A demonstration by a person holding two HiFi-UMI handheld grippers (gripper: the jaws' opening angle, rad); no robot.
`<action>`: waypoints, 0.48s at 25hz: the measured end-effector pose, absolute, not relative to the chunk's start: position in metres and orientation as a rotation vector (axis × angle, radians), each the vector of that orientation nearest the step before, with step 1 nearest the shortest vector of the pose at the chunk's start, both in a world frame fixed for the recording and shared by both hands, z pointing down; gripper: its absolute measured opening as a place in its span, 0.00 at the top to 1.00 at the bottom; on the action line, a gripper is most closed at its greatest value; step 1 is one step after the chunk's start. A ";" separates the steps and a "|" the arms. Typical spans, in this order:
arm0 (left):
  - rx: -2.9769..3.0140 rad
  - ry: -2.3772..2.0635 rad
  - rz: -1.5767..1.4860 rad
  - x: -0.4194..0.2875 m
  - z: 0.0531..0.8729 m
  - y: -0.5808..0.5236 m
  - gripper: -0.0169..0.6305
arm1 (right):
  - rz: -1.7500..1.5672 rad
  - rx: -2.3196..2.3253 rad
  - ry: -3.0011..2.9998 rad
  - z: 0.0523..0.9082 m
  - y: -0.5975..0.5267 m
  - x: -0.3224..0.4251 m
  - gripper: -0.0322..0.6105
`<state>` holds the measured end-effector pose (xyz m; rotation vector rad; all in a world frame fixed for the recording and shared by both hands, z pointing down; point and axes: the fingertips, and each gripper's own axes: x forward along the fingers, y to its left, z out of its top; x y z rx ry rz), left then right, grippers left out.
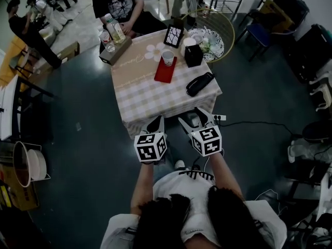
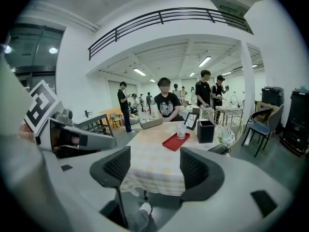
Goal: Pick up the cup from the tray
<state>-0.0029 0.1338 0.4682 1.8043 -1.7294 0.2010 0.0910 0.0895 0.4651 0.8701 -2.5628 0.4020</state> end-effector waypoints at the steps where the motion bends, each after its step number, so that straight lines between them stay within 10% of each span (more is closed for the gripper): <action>1: 1.811 -1.730 0.209 -0.008 0.469 0.124 0.96 | 0.404 0.874 -2.563 0.465 0.081 0.085 0.47; 12: 1.874 -1.689 0.238 -0.079 0.460 0.016 0.96 | 0.418 0.953 -2.540 0.461 -0.015 0.019 0.46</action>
